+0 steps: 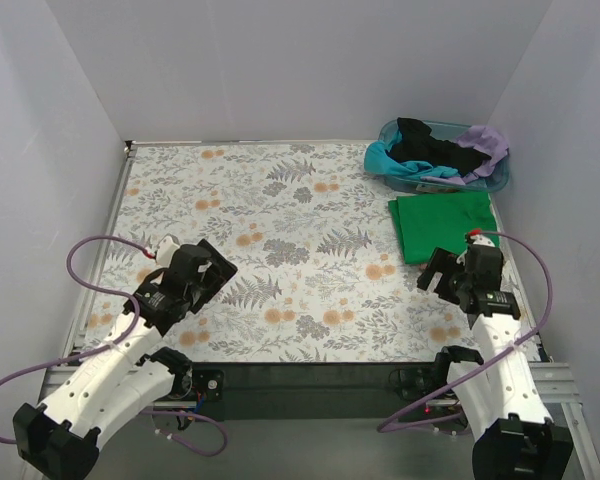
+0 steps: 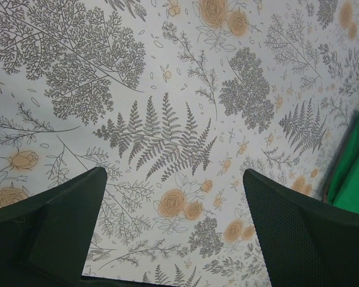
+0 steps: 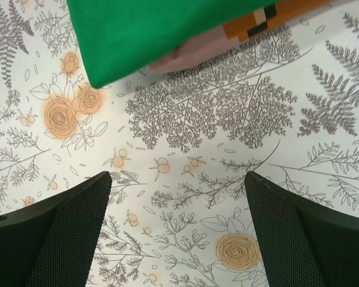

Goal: Fold and stack the t-shirts
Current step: Neatly place the folded tshirt to the corner

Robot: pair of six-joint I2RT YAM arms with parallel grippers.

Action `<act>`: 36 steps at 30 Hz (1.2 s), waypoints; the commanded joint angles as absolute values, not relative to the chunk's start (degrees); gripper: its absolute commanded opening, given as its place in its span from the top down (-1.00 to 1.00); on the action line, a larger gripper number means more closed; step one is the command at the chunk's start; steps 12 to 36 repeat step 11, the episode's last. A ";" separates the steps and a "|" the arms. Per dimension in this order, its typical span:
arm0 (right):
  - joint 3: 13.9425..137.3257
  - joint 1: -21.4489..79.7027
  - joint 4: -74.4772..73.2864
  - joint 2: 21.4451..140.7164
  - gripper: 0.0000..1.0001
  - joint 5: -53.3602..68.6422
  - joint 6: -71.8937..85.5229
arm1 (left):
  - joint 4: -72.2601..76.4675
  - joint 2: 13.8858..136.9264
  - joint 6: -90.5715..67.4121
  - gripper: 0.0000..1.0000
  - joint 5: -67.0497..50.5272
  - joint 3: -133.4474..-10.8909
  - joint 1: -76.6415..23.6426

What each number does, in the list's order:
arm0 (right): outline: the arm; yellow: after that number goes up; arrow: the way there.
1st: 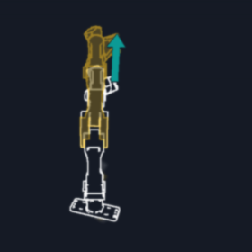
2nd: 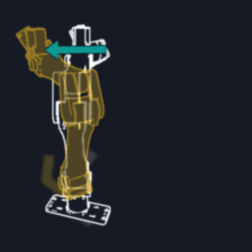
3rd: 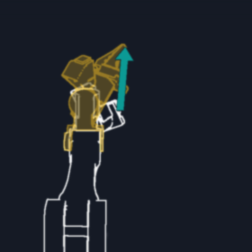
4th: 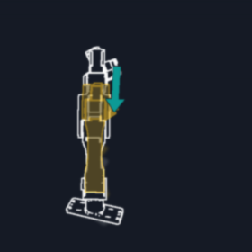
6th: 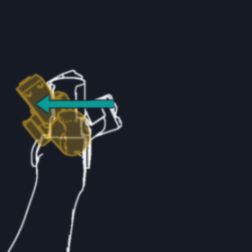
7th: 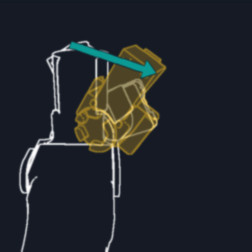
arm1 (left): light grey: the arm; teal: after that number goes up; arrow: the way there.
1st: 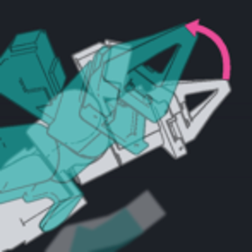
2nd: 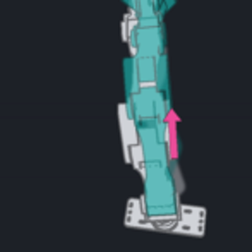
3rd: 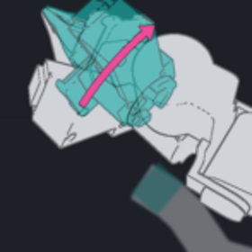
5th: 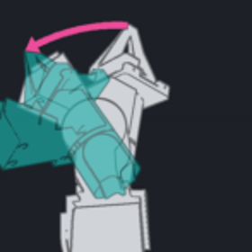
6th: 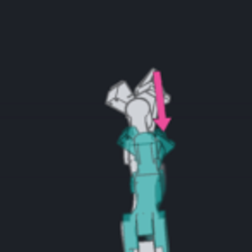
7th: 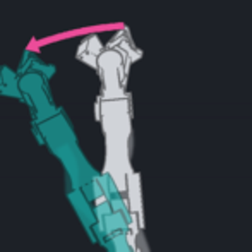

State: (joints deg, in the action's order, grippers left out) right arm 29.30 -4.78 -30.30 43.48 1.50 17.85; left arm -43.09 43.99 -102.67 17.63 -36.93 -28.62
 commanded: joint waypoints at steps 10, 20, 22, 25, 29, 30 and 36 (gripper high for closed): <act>25.31 -4.75 -24.17 29.45 -0.97 7.74 19.42 | -48.07 40.69 -104.68 -0.96 19.24 -38.85 -28.65; 25.31 -4.75 -24.17 29.27 -0.97 7.13 19.60 | -48.51 40.78 -105.11 -0.96 19.51 -39.02 -28.65; 25.31 -4.75 -24.17 29.27 -0.97 7.13 19.60 | -48.51 40.78 -105.11 -0.96 19.51 -39.02 -28.65; 25.31 -4.75 -24.17 29.27 -0.97 7.13 19.60 | -48.51 40.78 -105.11 -0.96 19.51 -39.02 -28.65; 25.31 -4.75 -24.17 29.27 -0.97 7.13 19.60 | -48.51 40.78 -105.11 -0.96 19.51 -39.02 -28.65; 25.31 -4.75 -24.17 29.27 -0.97 7.13 19.60 | -48.51 40.78 -105.11 -0.96 19.51 -39.02 -28.65; 25.31 -4.75 -24.17 29.27 -0.97 7.13 19.60 | -48.51 40.78 -105.11 -0.96 19.51 -39.02 -28.65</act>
